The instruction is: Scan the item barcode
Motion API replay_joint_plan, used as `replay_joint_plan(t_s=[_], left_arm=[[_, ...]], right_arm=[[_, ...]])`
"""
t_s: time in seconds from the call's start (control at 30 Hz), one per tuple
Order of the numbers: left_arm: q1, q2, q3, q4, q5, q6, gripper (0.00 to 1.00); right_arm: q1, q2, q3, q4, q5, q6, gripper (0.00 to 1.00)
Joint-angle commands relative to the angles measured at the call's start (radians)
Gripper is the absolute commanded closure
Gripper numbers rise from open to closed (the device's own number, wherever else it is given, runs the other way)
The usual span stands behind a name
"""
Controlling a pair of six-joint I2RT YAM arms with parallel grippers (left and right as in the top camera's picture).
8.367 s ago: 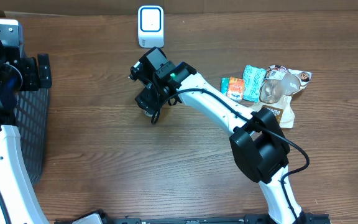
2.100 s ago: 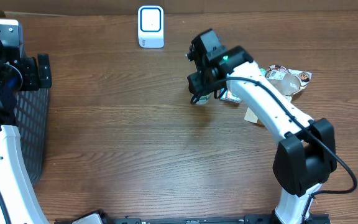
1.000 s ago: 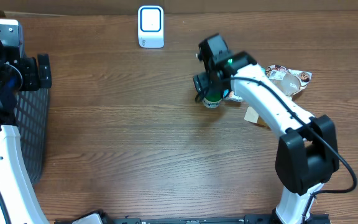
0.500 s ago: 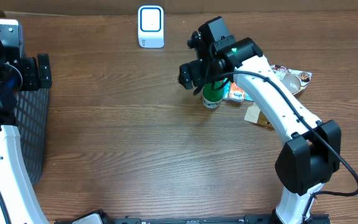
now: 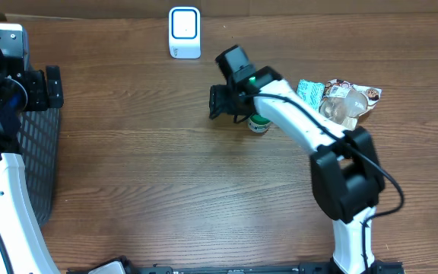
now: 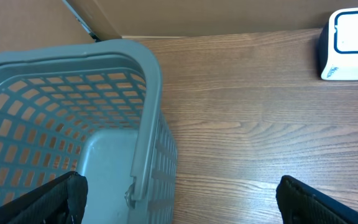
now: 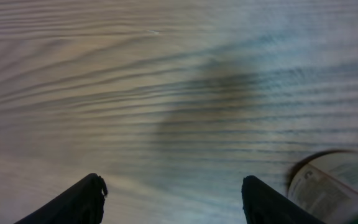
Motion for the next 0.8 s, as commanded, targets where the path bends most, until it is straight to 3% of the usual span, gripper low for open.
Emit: replay_joint_plan(t_s=[0.0, 0.33, 0.77], left_arm=[[0.003, 0.000, 0.020, 0.004, 0.007, 0.018, 0.01], [0.003, 0.000, 0.020, 0.004, 0.007, 0.018, 0.00], [0.003, 0.000, 0.021, 0.004, 0.007, 0.018, 0.00]], right_arm=[[0.015, 0.045, -0.009, 0.006, 0.178, 0.140, 0.34], [0.006, 0.062, -0.008, -0.043, 0.241, 0.156, 0.41], [-0.016, 0.042, 0.050, -0.237, 0.275, 0.170, 0.38]])
